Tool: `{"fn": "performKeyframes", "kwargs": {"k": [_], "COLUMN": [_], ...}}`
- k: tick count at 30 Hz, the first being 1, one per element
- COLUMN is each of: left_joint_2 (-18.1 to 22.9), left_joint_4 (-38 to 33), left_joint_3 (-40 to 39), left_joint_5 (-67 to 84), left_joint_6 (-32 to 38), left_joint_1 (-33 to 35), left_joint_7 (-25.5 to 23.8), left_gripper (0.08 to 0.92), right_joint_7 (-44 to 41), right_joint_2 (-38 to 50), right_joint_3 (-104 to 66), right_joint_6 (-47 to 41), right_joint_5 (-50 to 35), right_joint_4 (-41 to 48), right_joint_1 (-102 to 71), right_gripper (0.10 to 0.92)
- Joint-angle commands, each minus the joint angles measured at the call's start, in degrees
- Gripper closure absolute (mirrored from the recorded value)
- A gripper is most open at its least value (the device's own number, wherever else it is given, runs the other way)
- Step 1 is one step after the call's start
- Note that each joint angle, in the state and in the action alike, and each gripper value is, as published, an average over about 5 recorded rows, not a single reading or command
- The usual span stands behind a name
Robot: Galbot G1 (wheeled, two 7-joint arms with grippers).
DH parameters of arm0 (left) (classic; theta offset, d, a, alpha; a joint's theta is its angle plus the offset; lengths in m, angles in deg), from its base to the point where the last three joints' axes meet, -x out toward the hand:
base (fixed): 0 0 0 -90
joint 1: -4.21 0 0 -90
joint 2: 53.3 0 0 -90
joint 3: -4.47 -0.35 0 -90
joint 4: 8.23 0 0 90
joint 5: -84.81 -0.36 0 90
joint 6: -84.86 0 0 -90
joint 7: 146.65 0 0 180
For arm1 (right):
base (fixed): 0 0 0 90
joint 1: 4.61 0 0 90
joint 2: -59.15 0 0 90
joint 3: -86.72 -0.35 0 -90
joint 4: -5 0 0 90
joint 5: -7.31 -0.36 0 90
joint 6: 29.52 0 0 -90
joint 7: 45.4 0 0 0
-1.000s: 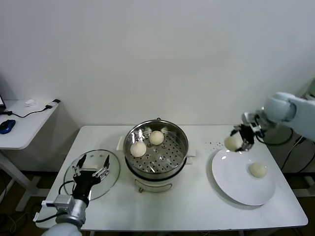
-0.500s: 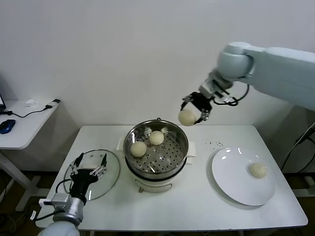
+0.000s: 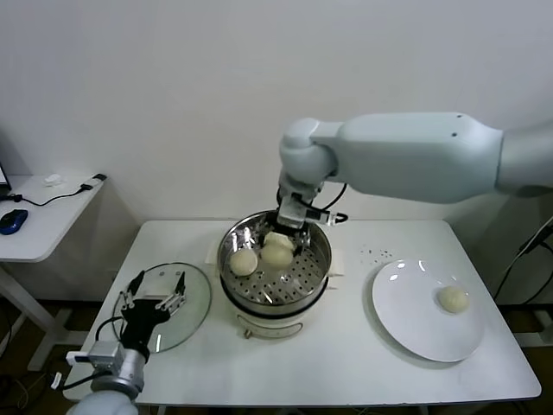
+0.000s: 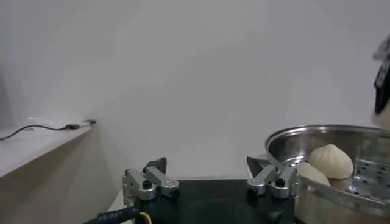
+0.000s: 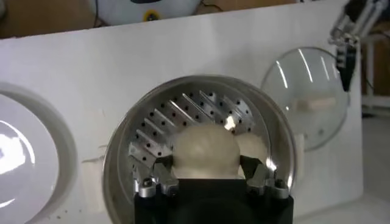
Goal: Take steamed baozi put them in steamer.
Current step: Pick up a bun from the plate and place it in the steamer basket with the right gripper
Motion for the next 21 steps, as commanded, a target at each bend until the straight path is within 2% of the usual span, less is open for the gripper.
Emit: {"fn": "performKeyframes", "kwargs": {"k": [1, 21], "left_joint_2": [0.12, 0.7], "left_joint_4": [0.01, -0.56], "left_joint_3": [0.06, -0.38], "left_joint_5": [-0.04, -0.24], "left_joint_6": [0.05, 0.06], "left_joint_1": [0.13, 0.1], "left_joint_7": [0.03, 0.11], "left_gripper": [0.177, 0.177], "right_joint_7": [1.44, 5.71], "right_joint_2": [-4.21, -4.38], "right_joint_3": [1.18, 1.75], "right_joint_6": [2.35, -0.01], "right_joint_5": [5.57, 7.85], "right_joint_4": [0.79, 2.86], "right_joint_1": [-7.83, -11.68], "right_gripper": [0.299, 0.293]}}
